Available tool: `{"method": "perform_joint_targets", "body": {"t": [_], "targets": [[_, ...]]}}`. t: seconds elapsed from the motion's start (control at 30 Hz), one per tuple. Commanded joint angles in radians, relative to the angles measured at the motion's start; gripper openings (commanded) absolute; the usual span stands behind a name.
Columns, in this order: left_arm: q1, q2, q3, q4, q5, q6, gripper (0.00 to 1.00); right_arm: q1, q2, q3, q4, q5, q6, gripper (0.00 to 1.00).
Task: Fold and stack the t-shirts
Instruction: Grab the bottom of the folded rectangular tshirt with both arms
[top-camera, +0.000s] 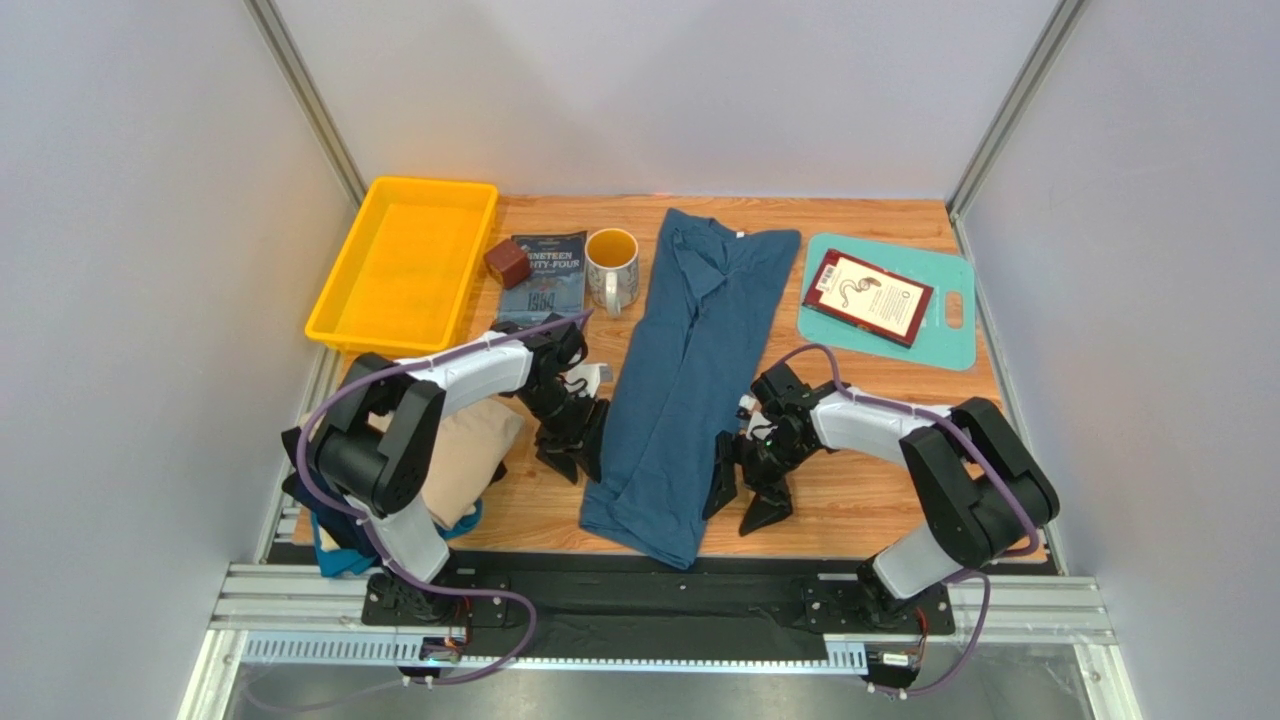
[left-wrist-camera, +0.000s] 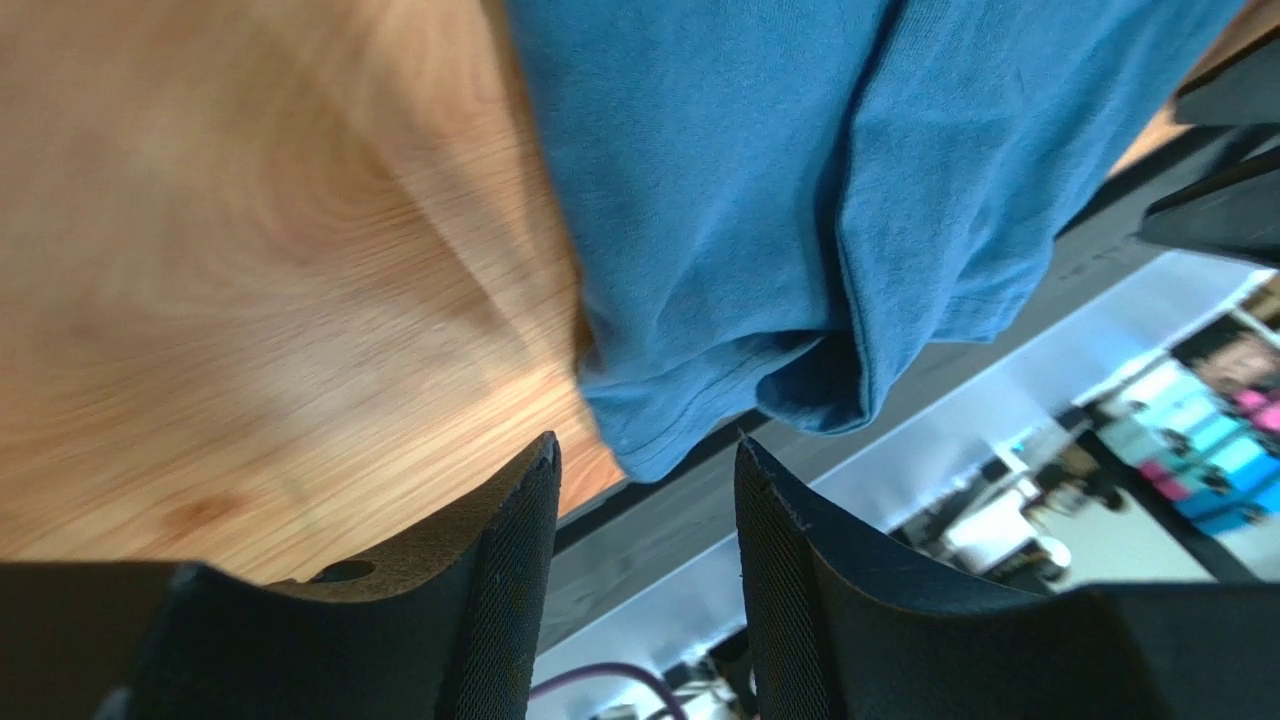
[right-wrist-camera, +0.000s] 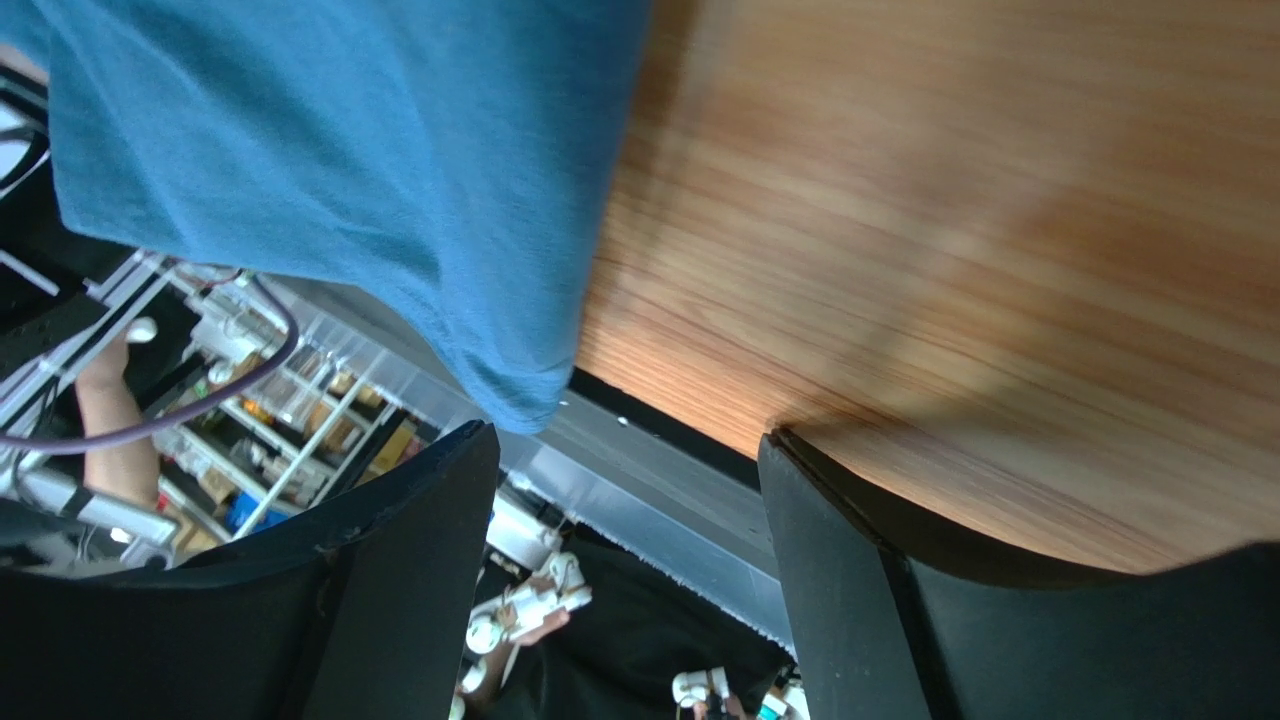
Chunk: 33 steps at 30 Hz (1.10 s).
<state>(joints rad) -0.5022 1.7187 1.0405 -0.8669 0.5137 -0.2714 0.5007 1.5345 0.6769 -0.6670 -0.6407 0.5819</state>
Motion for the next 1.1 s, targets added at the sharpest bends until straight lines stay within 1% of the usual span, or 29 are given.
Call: {"method": "perform_joint_targets", "body": {"t": [0.0,0.23,0.5,0.7,0.9,1.0,1.07], "targets": [[0.005,0.019,-0.046,0.091,0.114,-0.057,0.53,0.032,0.029,-0.026,0.15,-0.042,0.018,0.72],[0.005,0.048,-0.077,0.111,0.057,-0.052,0.53,0.055,0.084,-0.034,0.253,-0.05,0.022,0.72],[0.005,0.09,-0.085,0.147,0.023,-0.052,0.53,0.111,0.147,-0.043,0.277,-0.037,0.019,0.72],[0.005,0.125,-0.134,0.213,0.091,-0.077,0.52,0.188,0.208,-0.016,0.308,-0.034,0.038,0.72],[0.001,0.073,-0.215,0.233,0.134,-0.089,0.5,0.216,0.234,0.012,0.307,-0.028,0.038,0.71],[-0.006,0.039,-0.241,0.232,0.128,-0.088,0.49,0.216,0.259,0.013,0.307,-0.027,0.036,0.68],[-0.007,0.035,-0.244,0.221,0.121,-0.086,0.45,0.216,0.257,0.013,0.305,-0.022,0.039,0.64]]}}
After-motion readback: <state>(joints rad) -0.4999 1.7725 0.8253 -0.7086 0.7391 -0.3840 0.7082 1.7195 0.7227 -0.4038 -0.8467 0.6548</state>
